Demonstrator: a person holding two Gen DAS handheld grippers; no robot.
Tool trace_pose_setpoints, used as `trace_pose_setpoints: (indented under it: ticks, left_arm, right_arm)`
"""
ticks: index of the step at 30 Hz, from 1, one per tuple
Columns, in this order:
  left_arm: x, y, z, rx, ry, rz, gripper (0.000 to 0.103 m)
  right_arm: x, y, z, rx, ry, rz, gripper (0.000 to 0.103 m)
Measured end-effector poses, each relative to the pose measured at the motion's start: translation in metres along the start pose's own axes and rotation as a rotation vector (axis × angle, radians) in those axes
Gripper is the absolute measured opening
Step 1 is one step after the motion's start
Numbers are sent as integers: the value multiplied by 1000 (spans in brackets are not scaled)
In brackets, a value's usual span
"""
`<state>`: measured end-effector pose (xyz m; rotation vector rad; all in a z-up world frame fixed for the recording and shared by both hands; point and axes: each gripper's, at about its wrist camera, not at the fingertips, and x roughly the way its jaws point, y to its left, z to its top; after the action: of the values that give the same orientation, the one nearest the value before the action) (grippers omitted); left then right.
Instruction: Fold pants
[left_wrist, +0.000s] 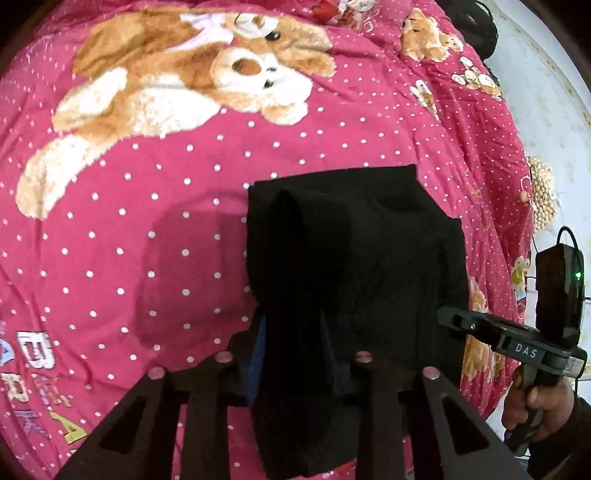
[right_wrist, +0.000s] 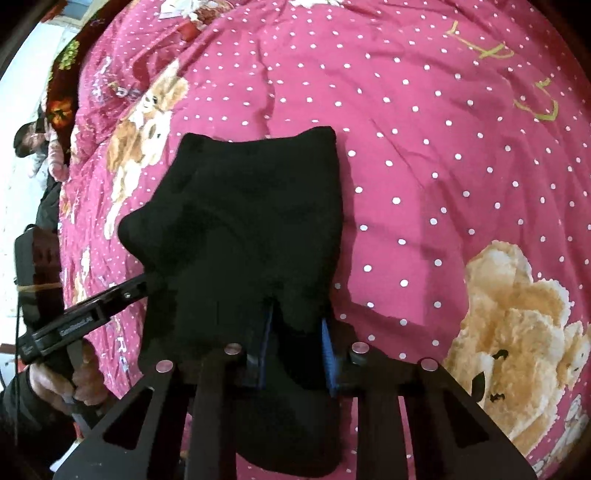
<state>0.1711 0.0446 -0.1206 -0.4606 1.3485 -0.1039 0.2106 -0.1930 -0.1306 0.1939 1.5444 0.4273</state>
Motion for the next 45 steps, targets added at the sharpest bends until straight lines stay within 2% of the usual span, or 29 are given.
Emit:
trace_pose_setpoints:
  ticks: [4,12,17,20,23,24,26,28,32,38,45]
  left_arm:
    - [-20,-8,-6,18,-24,-28,20]
    - [-60,-22,-15,34,-76,-57,17]
    - [-74,-12,-12,16,-70,-38,17]
    - [-68,-2,-7,16,-49,-6,18]
    - [-53,6,-4,29,-35,50,18]
    - [-51,9,-4,31,-39,81,17]
    - [-54,15,-3,7,-56,77,17]
    - [-63,17,-4,3,-84,73,17]
    - [-77,13,-11,21,-110,57,17]
    - [-87,-3,-30,60,-119,77,17]
    - [-104,-27,-56,112,-150,123,18]
  right_arm:
    - [-14,11,-3,-34,-20,14,16]
    - [-49,33,-12,-60,-70,71,16]
    - [-57,40,-10,-40,-71,115,16]
    - [-47,46,-6,-38,-41,124,16]
    - [-29,45,-1,-47,-10,84,19]
    - [-24,44,0,-49,-7,42,20]
    - [-22,43,2,-56,-26,-38,20]
    - [-28,43,1,-67,-47,-41,24]
    - [-37,47,-6,-116,-63,-77,24]
    - [-44,54,-25,-133,-65,-87,24]
    - [-60,78,-59,-224,-113,-88,24]
